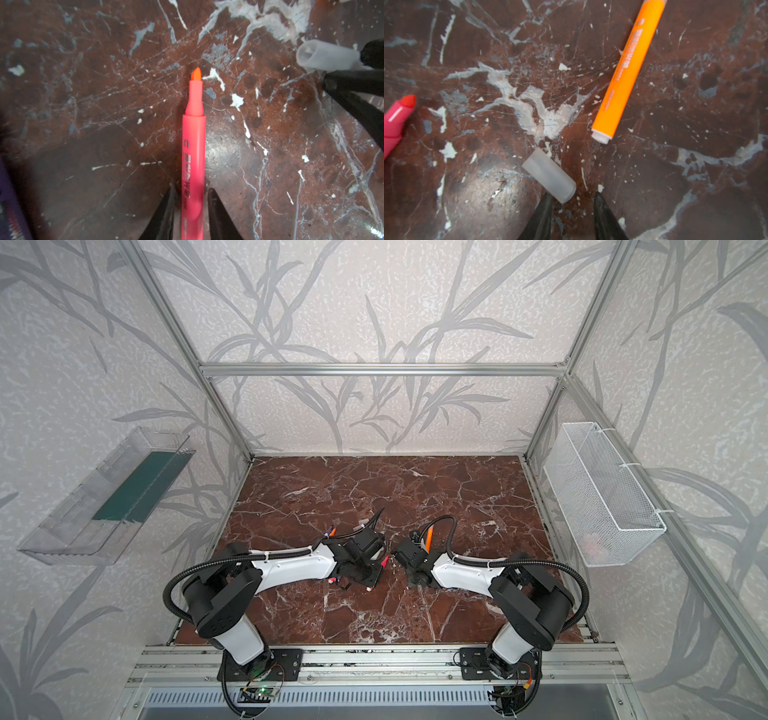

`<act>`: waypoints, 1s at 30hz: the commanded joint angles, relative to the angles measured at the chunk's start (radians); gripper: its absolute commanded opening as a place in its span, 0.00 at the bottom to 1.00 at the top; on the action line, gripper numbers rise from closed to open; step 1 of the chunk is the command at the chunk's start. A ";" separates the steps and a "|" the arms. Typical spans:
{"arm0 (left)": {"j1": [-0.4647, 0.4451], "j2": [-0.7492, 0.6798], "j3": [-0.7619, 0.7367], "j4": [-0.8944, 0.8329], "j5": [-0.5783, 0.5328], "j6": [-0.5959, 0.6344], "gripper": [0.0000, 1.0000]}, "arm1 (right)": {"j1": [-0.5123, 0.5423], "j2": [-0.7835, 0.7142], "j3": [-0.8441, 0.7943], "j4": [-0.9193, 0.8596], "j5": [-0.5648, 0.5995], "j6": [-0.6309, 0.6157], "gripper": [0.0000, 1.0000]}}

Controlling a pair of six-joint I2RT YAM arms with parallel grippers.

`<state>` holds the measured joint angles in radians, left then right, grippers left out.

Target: Insert the pens into the pen caps

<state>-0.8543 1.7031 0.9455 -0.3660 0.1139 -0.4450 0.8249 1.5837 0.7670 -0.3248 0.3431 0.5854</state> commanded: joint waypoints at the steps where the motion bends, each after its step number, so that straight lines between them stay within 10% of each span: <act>1: -0.002 -0.039 0.008 -0.028 -0.011 0.000 0.30 | -0.013 0.025 0.005 0.036 -0.011 -0.005 0.35; 30: -0.002 -0.052 0.025 -0.042 -0.007 0.006 0.30 | -0.039 -0.026 -0.037 0.065 -0.010 0.014 0.37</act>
<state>-0.8547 1.6741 0.9459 -0.3813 0.1139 -0.4446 0.7887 1.5360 0.7097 -0.2783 0.3435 0.6006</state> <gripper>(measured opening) 0.302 0.368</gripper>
